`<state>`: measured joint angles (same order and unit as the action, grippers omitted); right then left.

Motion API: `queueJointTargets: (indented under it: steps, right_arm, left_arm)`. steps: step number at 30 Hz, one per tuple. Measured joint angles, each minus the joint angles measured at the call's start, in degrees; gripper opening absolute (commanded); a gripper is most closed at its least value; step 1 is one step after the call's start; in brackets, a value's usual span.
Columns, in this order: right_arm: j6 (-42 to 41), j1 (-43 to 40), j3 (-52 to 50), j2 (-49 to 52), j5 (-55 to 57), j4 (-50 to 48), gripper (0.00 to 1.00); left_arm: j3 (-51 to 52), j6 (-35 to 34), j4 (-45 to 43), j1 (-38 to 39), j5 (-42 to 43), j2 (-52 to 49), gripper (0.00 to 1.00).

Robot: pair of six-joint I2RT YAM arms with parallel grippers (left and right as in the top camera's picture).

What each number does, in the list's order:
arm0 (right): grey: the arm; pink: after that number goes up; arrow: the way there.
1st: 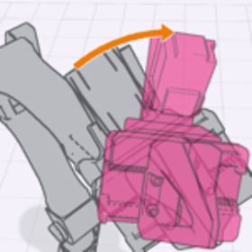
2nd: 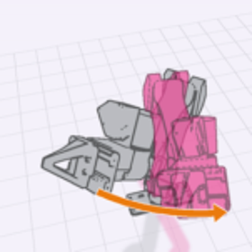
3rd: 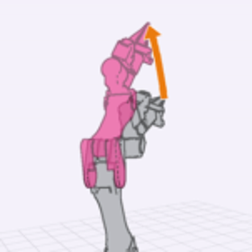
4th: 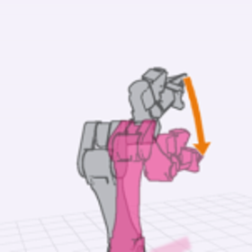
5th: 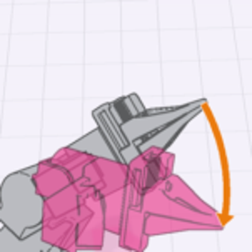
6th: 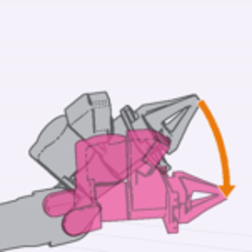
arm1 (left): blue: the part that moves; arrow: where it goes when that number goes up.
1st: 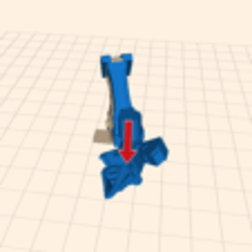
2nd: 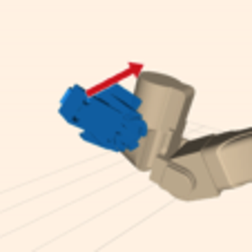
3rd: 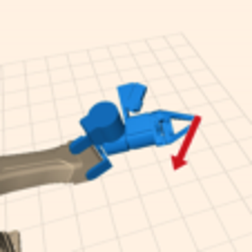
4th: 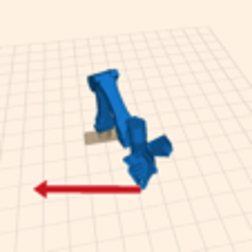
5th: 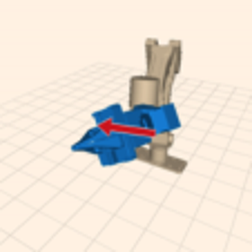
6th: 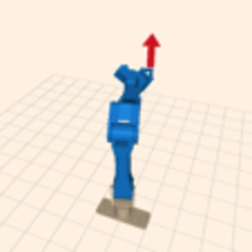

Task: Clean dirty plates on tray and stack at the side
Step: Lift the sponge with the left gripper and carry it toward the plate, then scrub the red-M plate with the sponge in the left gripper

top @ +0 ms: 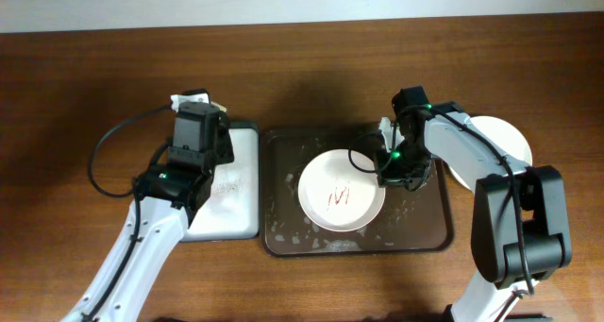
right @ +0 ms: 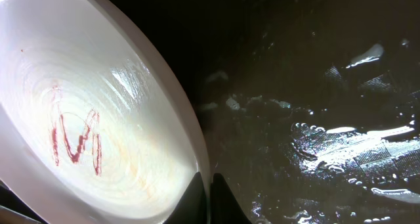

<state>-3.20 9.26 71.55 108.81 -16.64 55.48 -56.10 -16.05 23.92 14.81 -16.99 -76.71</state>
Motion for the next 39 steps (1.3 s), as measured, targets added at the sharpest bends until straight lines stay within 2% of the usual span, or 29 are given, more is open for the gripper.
queueJointTargets:
  steps: [6,16,22,31,35,39]
  right_arm:
    - [-0.02,0.00,0.00,0.00,0.00,-0.04,0.04]
    - [-0.02,0.31,0.00,0.00,-1.31,-0.17,0.04]
    - [-1.62,4.85,-0.31,0.00,-1.53,-1.40,0.04]
    - [-4.35,5.27,-1.70,0.00,-1.53,-3.58,0.04]
    - [-4.37,5.27,-2.62,0.00,-1.57,-4.39,0.04]
    - [-4.37,5.27,-2.64,0.00,-1.68,-4.79,0.04]
  left_arm:
    - [0.00,4.33,-1.27,0.00,-0.87,1.31,0.00]
    - [0.00,4.55,-0.66,0.00,-1.07,1.31,0.00]
    - [-0.02,4.55,4.46,0.00,-0.39,1.31,0.00]
    - [-0.02,4.52,9.20,0.00,3.76,1.29,0.00]
    - [-0.02,3.41,10.80,0.00,9.60,0.81,0.00]
    - [-0.02,-0.92,10.62,0.20,21.46,-4.63,0.00]
